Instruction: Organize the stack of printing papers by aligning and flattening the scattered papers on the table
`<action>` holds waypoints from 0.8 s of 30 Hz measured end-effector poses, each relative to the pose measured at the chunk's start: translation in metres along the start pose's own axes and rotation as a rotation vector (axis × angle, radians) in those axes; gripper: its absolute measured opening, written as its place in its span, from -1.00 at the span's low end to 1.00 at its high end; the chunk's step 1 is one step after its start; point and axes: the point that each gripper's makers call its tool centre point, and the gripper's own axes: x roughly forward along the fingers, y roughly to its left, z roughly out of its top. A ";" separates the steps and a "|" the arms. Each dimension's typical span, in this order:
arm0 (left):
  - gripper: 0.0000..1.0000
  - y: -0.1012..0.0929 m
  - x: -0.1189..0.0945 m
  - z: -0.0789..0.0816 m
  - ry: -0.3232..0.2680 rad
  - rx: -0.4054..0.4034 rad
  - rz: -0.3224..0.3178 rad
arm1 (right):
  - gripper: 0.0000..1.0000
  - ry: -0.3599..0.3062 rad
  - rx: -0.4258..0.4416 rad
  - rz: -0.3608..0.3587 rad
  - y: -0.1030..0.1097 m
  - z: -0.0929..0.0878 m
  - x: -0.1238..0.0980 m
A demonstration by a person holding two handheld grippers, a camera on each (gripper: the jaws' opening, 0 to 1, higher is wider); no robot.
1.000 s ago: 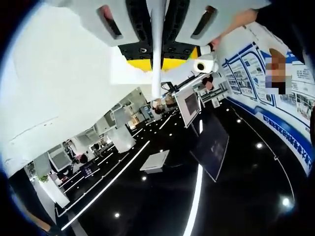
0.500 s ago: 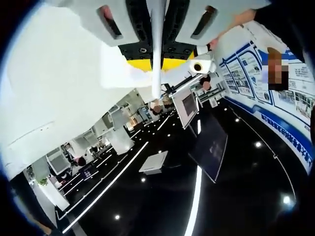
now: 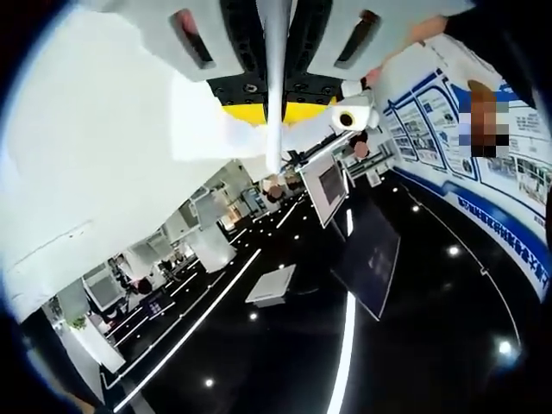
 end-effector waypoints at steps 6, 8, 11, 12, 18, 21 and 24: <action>-0.88 -0.002 -0.001 0.001 -0.004 0.021 -0.002 | -0.95 -0.017 -0.031 0.014 0.005 0.005 -0.003; -0.88 -0.003 0.000 0.000 -0.001 0.033 0.003 | -0.92 -0.029 -0.050 0.021 0.009 0.010 -0.005; -0.88 -0.004 0.000 0.000 -0.001 0.037 0.004 | -0.83 -0.056 -0.096 0.029 0.016 0.021 -0.010; -0.88 -0.004 0.000 0.001 -0.001 0.038 0.005 | -0.82 -0.068 -0.113 0.032 0.018 0.026 -0.013; -0.88 -0.003 -0.001 0.003 -0.010 0.042 0.017 | -0.84 -0.142 -0.154 0.035 0.027 0.053 -0.029; -0.88 -0.003 -0.001 0.004 -0.015 0.041 0.018 | -0.85 -0.159 -0.176 0.027 0.028 0.062 -0.035; -0.88 -0.004 -0.002 0.005 -0.022 0.041 0.015 | -0.85 -0.169 -0.184 0.019 0.026 0.065 -0.039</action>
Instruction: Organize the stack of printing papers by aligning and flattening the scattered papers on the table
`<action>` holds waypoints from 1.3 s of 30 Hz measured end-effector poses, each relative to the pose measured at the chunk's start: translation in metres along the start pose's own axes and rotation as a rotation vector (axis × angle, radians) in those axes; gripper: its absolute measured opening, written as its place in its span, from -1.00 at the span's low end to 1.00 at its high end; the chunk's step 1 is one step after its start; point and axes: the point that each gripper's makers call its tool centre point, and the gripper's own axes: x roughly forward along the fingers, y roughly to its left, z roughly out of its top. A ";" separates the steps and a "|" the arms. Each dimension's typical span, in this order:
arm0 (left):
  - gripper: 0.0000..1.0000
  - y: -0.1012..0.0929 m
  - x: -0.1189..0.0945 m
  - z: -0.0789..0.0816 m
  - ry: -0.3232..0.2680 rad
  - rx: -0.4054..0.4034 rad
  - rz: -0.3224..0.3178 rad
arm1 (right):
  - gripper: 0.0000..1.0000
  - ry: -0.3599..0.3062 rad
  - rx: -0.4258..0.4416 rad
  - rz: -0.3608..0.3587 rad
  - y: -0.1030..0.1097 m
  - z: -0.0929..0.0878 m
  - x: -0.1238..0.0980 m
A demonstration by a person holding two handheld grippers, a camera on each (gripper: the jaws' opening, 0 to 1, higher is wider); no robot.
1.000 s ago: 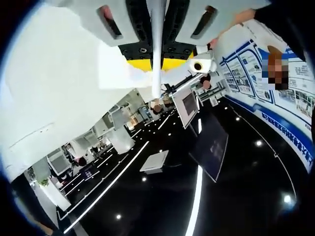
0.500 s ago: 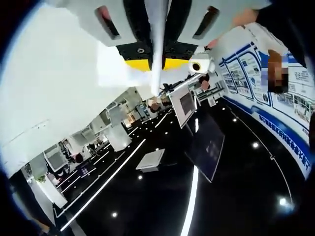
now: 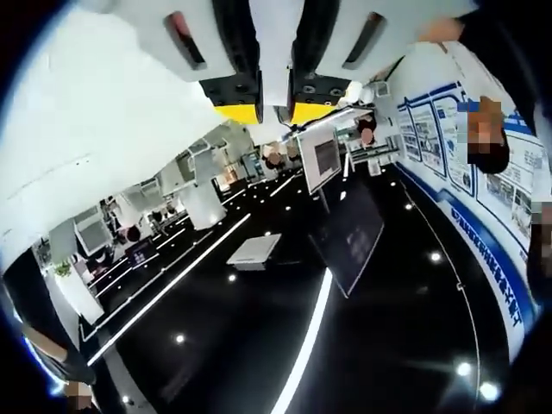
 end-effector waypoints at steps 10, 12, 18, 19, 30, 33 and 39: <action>-0.88 0.001 0.000 0.003 -0.023 -0.008 0.001 | -0.86 0.016 -0.001 -0.006 -0.003 -0.009 -0.004; -0.87 0.001 -0.001 0.004 -0.029 -0.008 0.001 | -0.86 0.024 -0.013 -0.011 -0.004 -0.010 -0.006; -0.87 0.003 -0.001 0.005 -0.043 -0.004 0.008 | -0.86 0.035 -0.041 -0.027 -0.008 -0.008 -0.014; -0.87 0.003 -0.001 0.006 -0.046 -0.004 0.007 | -0.86 0.037 -0.046 -0.030 -0.009 -0.008 -0.015; -0.88 0.004 0.000 0.008 -0.065 0.000 0.015 | -0.86 0.057 -0.056 -0.053 -0.018 -0.012 -0.033; -0.88 0.004 0.000 0.007 -0.063 0.001 0.013 | -0.85 0.061 -0.068 -0.062 -0.020 -0.012 -0.041; -0.87 0.004 0.001 0.006 -0.061 0.004 0.013 | -0.85 0.060 -0.064 -0.081 -0.027 -0.010 -0.051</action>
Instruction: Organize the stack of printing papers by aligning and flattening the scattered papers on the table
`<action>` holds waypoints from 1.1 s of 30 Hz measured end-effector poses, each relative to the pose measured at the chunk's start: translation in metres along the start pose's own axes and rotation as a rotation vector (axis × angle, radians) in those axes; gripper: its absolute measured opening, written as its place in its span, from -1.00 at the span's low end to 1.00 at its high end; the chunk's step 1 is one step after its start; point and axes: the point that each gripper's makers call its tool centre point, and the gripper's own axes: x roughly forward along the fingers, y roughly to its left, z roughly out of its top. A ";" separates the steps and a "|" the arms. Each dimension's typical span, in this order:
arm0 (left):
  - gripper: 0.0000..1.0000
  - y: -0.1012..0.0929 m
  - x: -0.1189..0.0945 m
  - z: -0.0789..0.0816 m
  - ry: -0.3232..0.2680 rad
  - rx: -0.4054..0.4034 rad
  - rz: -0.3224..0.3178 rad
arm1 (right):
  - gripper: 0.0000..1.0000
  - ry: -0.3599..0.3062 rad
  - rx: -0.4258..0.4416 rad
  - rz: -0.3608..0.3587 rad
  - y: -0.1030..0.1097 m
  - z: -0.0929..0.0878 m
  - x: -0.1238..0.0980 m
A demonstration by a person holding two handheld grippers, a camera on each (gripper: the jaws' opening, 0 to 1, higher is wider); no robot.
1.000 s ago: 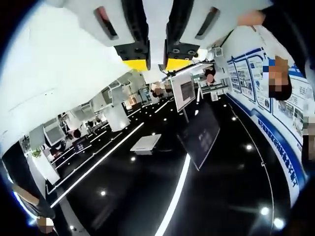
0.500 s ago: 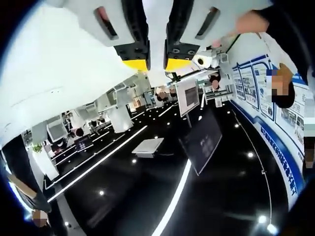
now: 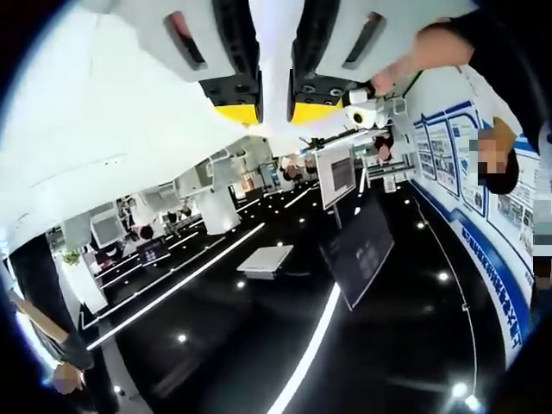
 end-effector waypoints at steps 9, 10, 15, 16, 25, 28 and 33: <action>-0.87 -0.001 -0.001 0.000 0.003 0.007 0.001 | -0.84 0.005 0.002 -0.010 -0.006 -0.002 -0.006; -0.87 -0.001 -0.001 0.000 0.004 0.008 0.001 | -0.84 0.006 0.002 -0.011 -0.007 -0.003 -0.006; -0.87 -0.001 -0.002 0.001 0.003 0.003 -0.002 | -0.84 0.015 0.001 -0.013 -0.009 -0.007 -0.007; -0.87 -0.001 -0.002 0.001 0.003 0.003 -0.003 | -0.84 0.018 0.002 -0.014 -0.010 -0.007 -0.008; -0.87 0.000 -0.002 0.001 0.004 0.005 -0.003 | -0.84 0.037 -0.002 -0.020 -0.009 -0.013 -0.012; -0.87 0.000 -0.002 0.001 0.004 0.006 -0.002 | -0.84 0.040 -0.002 -0.022 -0.009 -0.015 -0.013; -0.87 0.000 -0.002 0.002 0.004 0.006 -0.002 | -0.83 0.053 -0.007 -0.021 -0.007 -0.019 -0.015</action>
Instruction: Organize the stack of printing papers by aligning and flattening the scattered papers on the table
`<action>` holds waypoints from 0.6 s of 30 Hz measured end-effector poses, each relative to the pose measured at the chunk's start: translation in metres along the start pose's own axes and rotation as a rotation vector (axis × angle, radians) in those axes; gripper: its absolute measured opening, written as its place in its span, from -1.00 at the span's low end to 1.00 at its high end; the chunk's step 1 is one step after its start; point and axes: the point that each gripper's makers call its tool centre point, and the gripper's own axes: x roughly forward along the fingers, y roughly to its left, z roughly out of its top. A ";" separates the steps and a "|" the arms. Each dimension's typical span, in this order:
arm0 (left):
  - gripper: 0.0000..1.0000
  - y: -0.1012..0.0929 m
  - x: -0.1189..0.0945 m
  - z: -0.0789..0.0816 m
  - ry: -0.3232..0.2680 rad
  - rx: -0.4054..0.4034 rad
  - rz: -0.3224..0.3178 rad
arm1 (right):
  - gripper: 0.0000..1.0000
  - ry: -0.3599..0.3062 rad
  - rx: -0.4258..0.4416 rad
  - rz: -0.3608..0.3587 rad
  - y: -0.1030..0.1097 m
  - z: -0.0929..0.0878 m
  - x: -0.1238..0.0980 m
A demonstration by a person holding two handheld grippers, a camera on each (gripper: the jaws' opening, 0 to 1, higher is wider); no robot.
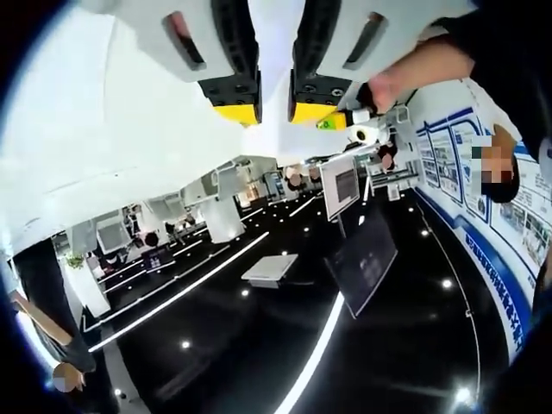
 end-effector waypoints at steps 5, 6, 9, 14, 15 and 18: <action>-0.87 0.000 0.000 0.000 0.000 0.001 0.000 | -0.82 0.008 -0.002 -0.005 0.000 -0.003 -0.002; -0.87 0.000 0.000 0.000 0.000 0.001 0.000 | -0.82 0.010 -0.003 -0.005 0.000 -0.003 -0.003; -0.87 0.000 0.000 0.000 0.000 0.001 0.000 | -0.82 0.011 -0.005 -0.007 0.000 -0.004 -0.004; -0.87 0.001 0.000 0.000 0.001 0.002 0.000 | -0.81 0.014 -0.006 -0.010 0.000 -0.006 -0.006; -0.87 0.001 0.000 0.000 0.001 0.003 0.000 | -0.80 0.016 -0.006 -0.010 0.000 -0.007 -0.007; -0.87 0.001 0.000 0.000 0.001 0.003 -0.001 | -0.79 0.022 -0.008 -0.014 0.000 -0.011 -0.008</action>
